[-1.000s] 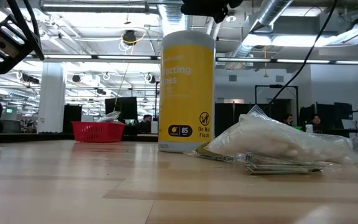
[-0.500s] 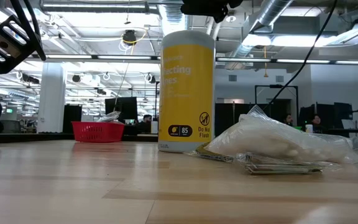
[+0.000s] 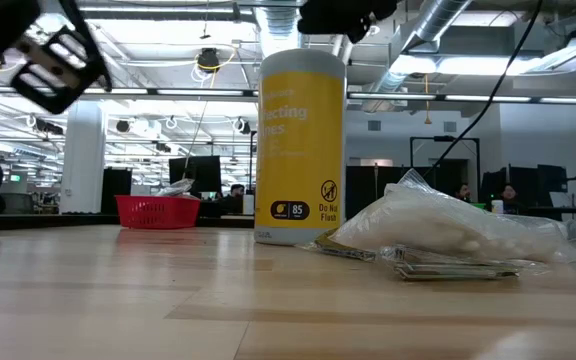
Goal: Pick & Place Travel size toiletries
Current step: Put the white cotton pack into the bottom green bin
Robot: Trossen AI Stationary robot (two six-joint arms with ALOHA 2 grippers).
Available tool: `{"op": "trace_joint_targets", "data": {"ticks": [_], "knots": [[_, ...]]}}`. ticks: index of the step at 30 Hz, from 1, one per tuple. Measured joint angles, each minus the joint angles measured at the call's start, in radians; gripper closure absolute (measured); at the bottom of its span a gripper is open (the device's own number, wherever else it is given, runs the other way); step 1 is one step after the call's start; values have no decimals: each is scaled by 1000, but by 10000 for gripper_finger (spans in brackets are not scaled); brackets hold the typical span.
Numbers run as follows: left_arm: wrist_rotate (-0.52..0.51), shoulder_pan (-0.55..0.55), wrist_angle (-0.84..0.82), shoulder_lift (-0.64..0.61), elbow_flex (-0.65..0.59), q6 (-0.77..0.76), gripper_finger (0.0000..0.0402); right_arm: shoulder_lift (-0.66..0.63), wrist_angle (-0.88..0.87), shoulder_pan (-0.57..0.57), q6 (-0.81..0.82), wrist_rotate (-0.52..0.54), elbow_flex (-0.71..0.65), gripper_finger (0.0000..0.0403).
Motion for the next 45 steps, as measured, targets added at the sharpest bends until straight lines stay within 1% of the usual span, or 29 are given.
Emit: {"op": "trace_joint_targets", "data": {"ticks": [3, 6, 9, 11, 15, 19, 25, 29, 34, 45], "knots": [[0, 33, 1, -17, 0, 55, 318, -3, -50, 5, 3, 0, 0, 269], [-1, 63, 1, -43, 1, 100, 318, -8, -109, 7, 44, 0, 0, 270], [-7, 93, 0, -69, 1, 110, 318, -21, -196, 18, 101, 0, -2, 270], [-30, 112, -1, -87, 0, 110, 318, -29, -237, 26, 140, 0, 1, 269], [-92, 148, -3, -113, 1, 111, 318, -39, -369, 51, 261, -2, 1, 270], [-144, 178, 2, -129, 1, 151, 318, -37, -511, 84, 363, -2, -1, 272], [-181, 206, 15, -131, 1, 162, 318, -30, -642, 125, 503, 5, 0, 273], [-189, 208, 20, -131, 1, 162, 318, -29, -741, 139, 647, 51, -3, 275], [-189, 208, 24, -131, 1, 162, 318, -31, -758, 137, 759, 49, -71, 284], [-189, 208, 31, -131, 1, 162, 318, -32, -718, 99, 808, 19, -203, 302]]}}
